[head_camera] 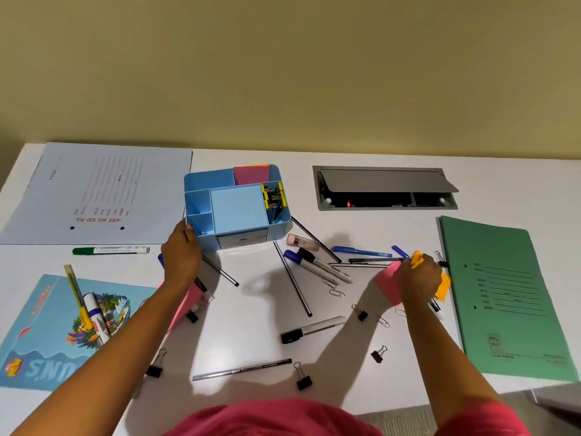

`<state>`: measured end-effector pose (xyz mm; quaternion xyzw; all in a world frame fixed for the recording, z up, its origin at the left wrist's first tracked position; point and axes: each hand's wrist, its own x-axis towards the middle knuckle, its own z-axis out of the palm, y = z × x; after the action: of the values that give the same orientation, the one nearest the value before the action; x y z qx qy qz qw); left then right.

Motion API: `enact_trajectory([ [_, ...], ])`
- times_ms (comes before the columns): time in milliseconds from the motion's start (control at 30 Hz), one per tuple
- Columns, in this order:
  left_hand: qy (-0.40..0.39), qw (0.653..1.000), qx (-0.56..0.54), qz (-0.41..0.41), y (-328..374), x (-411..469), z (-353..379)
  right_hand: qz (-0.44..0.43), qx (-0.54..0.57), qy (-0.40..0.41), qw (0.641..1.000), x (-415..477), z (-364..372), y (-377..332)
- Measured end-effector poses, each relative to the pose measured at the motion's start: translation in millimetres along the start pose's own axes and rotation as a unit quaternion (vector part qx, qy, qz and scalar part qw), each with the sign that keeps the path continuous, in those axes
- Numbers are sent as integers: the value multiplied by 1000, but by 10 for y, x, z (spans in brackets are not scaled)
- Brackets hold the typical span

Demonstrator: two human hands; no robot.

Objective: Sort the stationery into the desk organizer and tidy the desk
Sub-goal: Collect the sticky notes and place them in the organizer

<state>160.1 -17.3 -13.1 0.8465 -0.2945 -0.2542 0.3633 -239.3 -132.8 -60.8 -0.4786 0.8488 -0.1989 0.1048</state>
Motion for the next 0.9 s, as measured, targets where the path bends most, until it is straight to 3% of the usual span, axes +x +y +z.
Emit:
enact_trajectory([
  [400, 2, 1000, 13, -7, 45, -6, -18, 59, -62, -97, 992, -25, -164, -41],
  [500, 3, 1000, 11, -10, 60, -15, -20, 46, -78, -89, 992, -100, -265, -80],
  [600, 4, 1000, 3, -7, 65, -20, -24, -15, -87, -46, 995, -222, -361, -218],
  [700, -2, 1000, -2, -9, 62, -31, -29, -157, -25, 21, 987, -418, -381, -493],
  [767, -9, 1000, -3, -7, 63, -38, -34, -252, 64, 46, 964, -605, -395, -793],
  [900, -17, 1000, -3, -7, 68, -26, -51, -340, 266, 28, 902, -920, -459, -1628],
])
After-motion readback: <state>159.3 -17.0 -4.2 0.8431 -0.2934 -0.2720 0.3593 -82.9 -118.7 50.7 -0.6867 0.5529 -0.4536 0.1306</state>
